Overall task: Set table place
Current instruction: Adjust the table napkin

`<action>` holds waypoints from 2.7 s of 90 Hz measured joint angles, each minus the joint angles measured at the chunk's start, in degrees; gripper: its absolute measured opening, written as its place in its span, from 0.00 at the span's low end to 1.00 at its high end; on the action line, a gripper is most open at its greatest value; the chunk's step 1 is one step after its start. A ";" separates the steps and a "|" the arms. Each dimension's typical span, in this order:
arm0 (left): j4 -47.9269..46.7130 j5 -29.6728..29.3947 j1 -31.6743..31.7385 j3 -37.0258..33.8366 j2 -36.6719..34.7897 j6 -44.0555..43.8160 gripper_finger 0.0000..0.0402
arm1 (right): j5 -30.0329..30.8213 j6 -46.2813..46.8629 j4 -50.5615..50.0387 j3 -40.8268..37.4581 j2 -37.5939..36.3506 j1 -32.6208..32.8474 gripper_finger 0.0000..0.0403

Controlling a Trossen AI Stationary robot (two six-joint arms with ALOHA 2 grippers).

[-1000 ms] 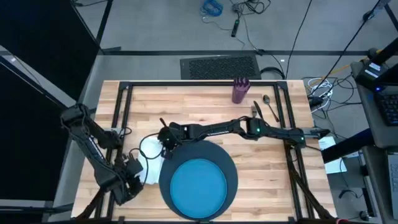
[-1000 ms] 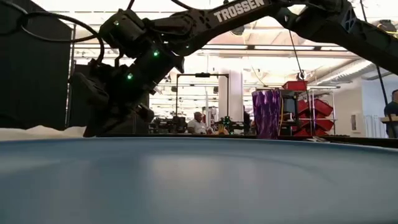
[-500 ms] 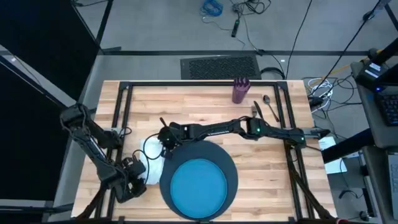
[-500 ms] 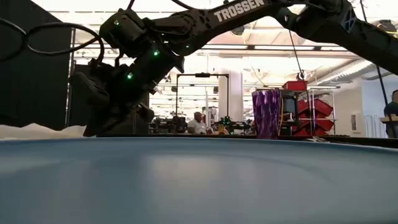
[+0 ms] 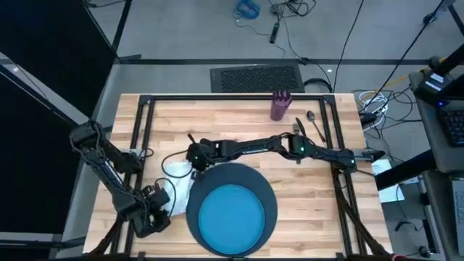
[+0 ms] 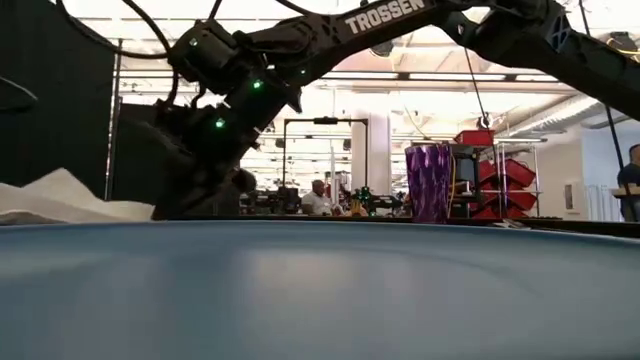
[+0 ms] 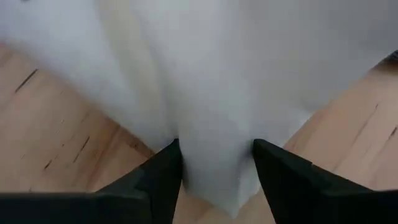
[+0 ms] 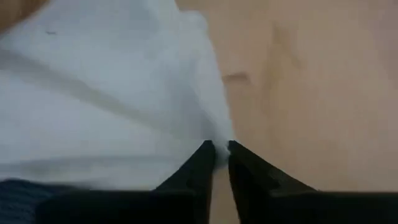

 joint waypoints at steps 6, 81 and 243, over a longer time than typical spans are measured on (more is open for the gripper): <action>0.19 0.42 -0.06 0.00 0.00 -0.07 0.45 | 0.43 -0.55 -0.38 0.01 -0.72 -0.10 0.22; 1.63 2.53 -1.17 0.85 0.11 2.06 0.45 | -15.63 -5.01 20.58 0.02 3.07 -2.02 0.60; -7.19 8.50 -2.32 0.85 0.09 2.64 0.45 | -3.41 3.54 13.02 0.04 4.23 1.06 0.00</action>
